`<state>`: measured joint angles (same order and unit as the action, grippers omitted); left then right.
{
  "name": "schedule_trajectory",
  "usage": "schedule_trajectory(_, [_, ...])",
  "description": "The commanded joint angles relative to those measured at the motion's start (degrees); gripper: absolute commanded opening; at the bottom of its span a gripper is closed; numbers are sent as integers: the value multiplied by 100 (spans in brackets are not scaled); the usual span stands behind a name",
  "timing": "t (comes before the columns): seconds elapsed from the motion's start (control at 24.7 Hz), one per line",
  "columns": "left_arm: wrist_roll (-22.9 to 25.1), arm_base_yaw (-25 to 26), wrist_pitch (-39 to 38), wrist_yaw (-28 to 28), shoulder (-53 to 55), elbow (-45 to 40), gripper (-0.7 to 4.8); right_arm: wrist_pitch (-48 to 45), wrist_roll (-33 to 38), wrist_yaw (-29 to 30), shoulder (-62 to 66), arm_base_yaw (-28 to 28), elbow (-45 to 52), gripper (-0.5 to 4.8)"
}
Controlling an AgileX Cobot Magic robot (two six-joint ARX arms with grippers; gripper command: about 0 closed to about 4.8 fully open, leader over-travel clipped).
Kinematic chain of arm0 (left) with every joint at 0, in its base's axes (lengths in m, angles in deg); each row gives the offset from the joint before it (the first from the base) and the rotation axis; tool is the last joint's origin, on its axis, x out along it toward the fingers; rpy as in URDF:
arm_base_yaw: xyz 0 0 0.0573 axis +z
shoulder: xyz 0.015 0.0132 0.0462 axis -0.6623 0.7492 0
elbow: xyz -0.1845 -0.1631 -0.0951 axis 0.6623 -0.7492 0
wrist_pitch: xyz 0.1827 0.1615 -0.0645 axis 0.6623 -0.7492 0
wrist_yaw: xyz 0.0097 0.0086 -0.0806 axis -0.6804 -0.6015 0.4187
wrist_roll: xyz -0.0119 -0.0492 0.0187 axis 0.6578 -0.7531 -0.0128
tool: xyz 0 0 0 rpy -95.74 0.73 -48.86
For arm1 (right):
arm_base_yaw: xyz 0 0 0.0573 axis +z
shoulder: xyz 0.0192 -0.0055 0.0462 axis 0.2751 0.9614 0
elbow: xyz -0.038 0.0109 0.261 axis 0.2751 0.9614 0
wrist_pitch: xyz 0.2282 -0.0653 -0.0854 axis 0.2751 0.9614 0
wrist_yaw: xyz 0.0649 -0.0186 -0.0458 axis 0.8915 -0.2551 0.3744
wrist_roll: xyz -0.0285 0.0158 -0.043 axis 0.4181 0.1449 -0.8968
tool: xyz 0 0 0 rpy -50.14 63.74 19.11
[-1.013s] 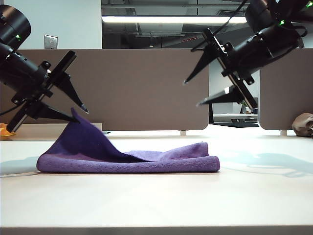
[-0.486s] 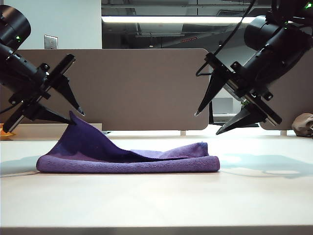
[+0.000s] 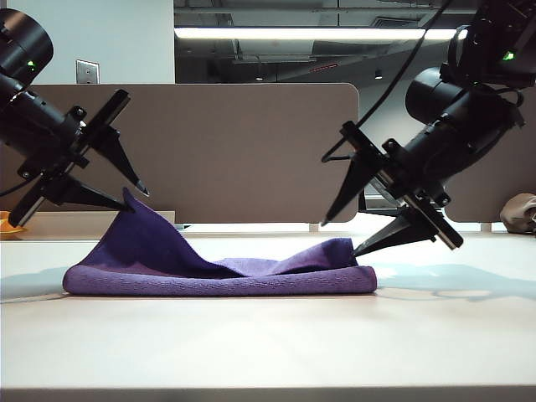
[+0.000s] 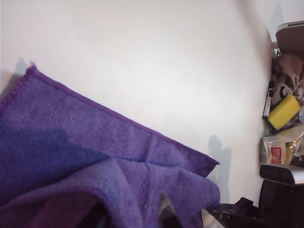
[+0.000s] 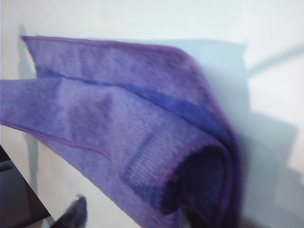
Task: Fold the bottom of the cloth upward, then fold it vertically to form a square shape.
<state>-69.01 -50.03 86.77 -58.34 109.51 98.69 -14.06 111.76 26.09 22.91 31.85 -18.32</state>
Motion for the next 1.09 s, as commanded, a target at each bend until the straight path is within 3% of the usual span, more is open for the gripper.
schedule_trajectory(0.04, [4,4,26,24,-4,17,125,-221,61,83,9,44,-17,261])
schedule_trajectory(0.32, [4,4,11,33,-4,17,125,-271,59,177,170,48,-15,260])
schedule_trajectory(0.45, [7,2,-13,46,-4,17,125,-503,118,363,197,87,-20,223])
schedule_trajectory(0.69, [9,4,-81,44,-4,17,125,-1550,1034,621,197,109,-33,207])
schedule_trajectory(0.85, [11,2,-184,85,-4,17,125,-2081,1401,481,199,105,-59,208])
schedule_trajectory(1.09, [28,2,-243,153,-4,17,125,-2326,1412,74,199,105,-57,225])
